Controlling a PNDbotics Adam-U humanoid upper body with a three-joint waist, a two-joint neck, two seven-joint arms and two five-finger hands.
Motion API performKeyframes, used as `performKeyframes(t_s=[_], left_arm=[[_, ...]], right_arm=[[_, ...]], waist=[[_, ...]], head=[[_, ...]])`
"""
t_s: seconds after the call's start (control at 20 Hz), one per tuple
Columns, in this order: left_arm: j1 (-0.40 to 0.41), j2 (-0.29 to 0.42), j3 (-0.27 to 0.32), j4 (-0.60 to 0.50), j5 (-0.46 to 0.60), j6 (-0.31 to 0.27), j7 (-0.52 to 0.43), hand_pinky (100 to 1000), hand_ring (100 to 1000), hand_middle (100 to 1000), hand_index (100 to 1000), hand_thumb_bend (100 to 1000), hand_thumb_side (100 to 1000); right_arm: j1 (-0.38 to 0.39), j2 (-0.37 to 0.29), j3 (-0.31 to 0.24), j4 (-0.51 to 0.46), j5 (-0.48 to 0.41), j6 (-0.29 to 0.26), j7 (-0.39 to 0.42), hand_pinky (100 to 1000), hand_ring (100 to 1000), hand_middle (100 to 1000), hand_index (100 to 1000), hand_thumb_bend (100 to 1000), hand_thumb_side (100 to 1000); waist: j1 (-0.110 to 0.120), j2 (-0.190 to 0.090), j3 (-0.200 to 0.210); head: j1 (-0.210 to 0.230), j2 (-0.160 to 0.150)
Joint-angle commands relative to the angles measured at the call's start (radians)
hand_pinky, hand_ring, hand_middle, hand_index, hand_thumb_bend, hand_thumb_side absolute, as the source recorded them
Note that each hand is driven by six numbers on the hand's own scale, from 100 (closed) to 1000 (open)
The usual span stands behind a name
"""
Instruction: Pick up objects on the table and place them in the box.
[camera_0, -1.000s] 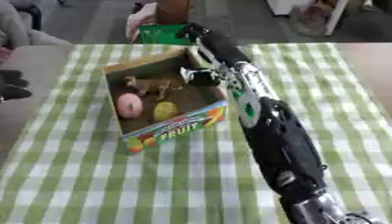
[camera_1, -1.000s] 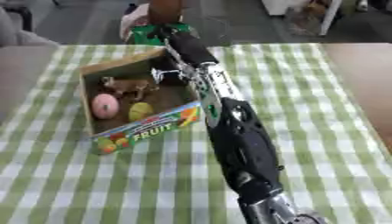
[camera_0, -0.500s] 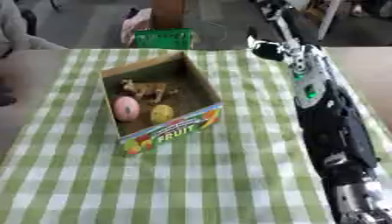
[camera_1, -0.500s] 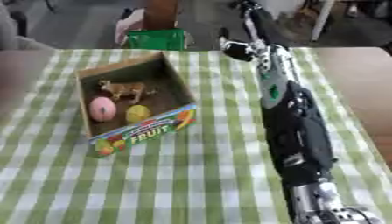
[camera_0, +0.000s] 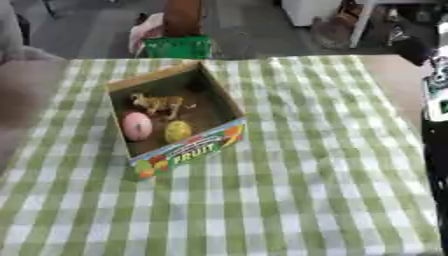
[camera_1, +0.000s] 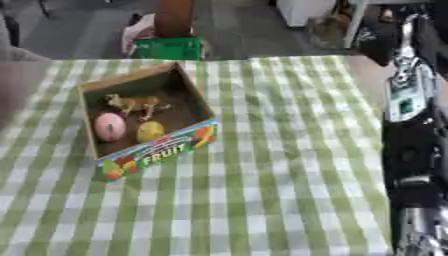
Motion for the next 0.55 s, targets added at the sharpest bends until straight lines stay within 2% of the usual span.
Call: performKeyframes(t_s=[0.05, 0.2, 0.25, 0.3, 0.55], left_arm=[[0.002, 0.016, 0.023, -0.007, -0.007, 0.001, 0.016, 756, 630, 615, 756, 100, 844], [0.007, 0.021, 0.03, -0.006, -0.009, 0.001, 0.022, 756, 630, 614, 755, 100, 846], [0.01, 0.022, 0.034, -0.005, -0.011, 0.002, 0.025, 756, 630, 614, 755, 100, 846], [0.013, 0.023, 0.038, -0.005, -0.012, 0.002, 0.028, 756, 630, 614, 755, 100, 847], [0.037, 0.028, 0.06, -0.003, -0.024, 0.005, 0.046, 757, 630, 613, 755, 100, 850]], right_arm=[[-0.007, -0.071, -0.088, -0.005, -0.061, 0.055, -0.055, 668, 774, 831, 847, 100, 478], [0.011, -0.092, -0.159, -0.015, -0.114, 0.108, -0.108, 665, 771, 825, 840, 100, 520], [0.019, -0.099, -0.169, -0.014, -0.132, 0.126, -0.127, 664, 770, 826, 839, 100, 703], [0.026, -0.106, -0.175, -0.011, -0.149, 0.143, -0.143, 662, 769, 821, 839, 100, 535], [0.074, -0.144, -0.195, 0.032, -0.229, 0.223, -0.219, 652, 758, 808, 829, 100, 569]], waist=[[-0.006, -0.016, -0.01], [-0.017, -0.018, -0.029], [-0.021, -0.019, -0.038], [-0.024, -0.019, -0.046], [-0.037, -0.019, -0.094]], head=[[-0.002, 0.008], [-0.005, 0.01], [-0.004, 0.01], [-0.004, 0.011], [0.004, 0.013]])
